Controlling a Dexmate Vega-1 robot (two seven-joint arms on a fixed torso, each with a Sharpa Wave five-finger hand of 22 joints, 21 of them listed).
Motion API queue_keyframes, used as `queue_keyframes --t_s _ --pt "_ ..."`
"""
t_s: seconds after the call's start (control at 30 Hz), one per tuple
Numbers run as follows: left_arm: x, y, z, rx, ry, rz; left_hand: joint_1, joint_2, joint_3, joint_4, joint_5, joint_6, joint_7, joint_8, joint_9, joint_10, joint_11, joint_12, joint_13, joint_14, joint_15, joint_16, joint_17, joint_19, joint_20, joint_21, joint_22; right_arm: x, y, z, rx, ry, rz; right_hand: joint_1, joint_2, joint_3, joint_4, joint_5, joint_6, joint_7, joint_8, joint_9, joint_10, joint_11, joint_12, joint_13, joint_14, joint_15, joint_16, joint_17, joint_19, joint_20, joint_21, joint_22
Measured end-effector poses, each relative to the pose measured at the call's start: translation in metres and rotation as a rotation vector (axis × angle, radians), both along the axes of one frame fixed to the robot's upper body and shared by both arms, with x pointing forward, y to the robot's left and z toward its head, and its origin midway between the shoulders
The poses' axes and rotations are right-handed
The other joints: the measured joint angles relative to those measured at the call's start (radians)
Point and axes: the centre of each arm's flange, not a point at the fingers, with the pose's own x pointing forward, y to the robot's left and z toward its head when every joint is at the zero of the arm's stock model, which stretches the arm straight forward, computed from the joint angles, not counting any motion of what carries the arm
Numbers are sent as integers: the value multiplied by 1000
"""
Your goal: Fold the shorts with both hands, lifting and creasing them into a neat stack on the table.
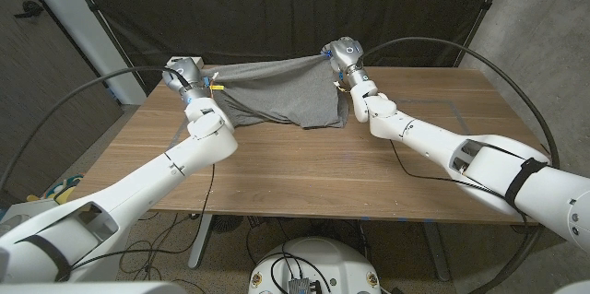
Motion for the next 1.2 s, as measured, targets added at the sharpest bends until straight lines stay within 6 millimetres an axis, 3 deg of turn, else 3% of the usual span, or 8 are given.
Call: queue_keyframes --t_s 0.07,0.17,0.27,0.47,0.7,0.83,0.97,1.2 --pt "1 -1 -1 2 18 7 -56 -10 -15 9 -7 -204 26 -13 -11 -158 32 -69 -45 -124 4 -30 -28 -64 21 -3 -8 -1 6 5 -17 15 -15 -78 -37 -23 22 18 -211 19 0 0 -164 23 -57 -29 -110 7 -22 -52 -40 39 -26 -4" --pt "3 -2 2 15 43 21 -177 -3 -51 39 -11 -525 80 -14 -18 -465 103 -113 -126 -347 66 -41 -82 -198 63 -39 -31 -1 11 20 -37 51 -65 -204 -82 -84 61 58 -535 92 0 2 -476 122 -80 -68 -337 16 -27 -122 -153 105 -59 -5" --pt "6 -1 5 21 62 35 -274 30 -65 76 -9 -721 116 -13 -18 -692 153 -117 -183 -498 135 -41 -115 -302 91 -74 -47 1 11 28 -39 103 -108 -276 -86 -116 89 72 -669 138 0 3 -604 165 -79 -81 -423 29 -22 -150 -189 124 -59 -5" --pt "12 0 14 12 104 65 -304 81 -20 102 14 -759 119 6 -18 -757 175 -97 -213 -538 161 -25 -125 -339 108 -86 -53 8 0 24 -19 264 -145 -381 39 -73 176 67 -547 116 53 3 -499 131 -26 -86 -376 18 25 -165 -148 84 -42 -5" --pt "15 4 10 -47 187 27 -428 49 -25 179 -5 -625 37 27 -18 -627 146 -55 -222 -453 126 4 -133 -316 90 -73 -57 2 -10 9 16 328 -95 -414 54 43 212 41 -351 65 86 3 -321 100 7 -83 -263 17 63 -176 -70 49 -20 -5" --pt "17 2 5 -69 210 -53 -483 16 -46 193 -15 -553 4 33 -18 -554 122 -38 -222 -391 101 12 -142 -277 54 -60 -61 -1 -12 4 32 345 -68 -440 40 46 216 29 -330 68 86 3 -310 105 7 -83 -252 16 66 -180 -57 47 -18 -5" --pt "17 4 -2 -91 214 -138 -525 -26 -73 174 -18 -451 -43 48 -17 -489 103 -28 -222 -356 88 12 -148 -291 68 -62 -67 -4 -13 -4 48 362 -32 -481 35 37 224 17 -326 64 86 3 -303 112 3 -83 -245 15 66 -182 -42 42 -14 -3" --pt "14 8 -7 -101 210 -247 -567 -90 -113 160 -20 -518 -77 5 -17 -528 113 -59 -219 -413 75 -22 -153 -346 54 -94 -74 -9 -15 -15 62 381 27 -606 44 29 233 -19 -354 51 42 3 -376 109 -46 -86 -314 15 28 -204 -51 29 -19 -4"
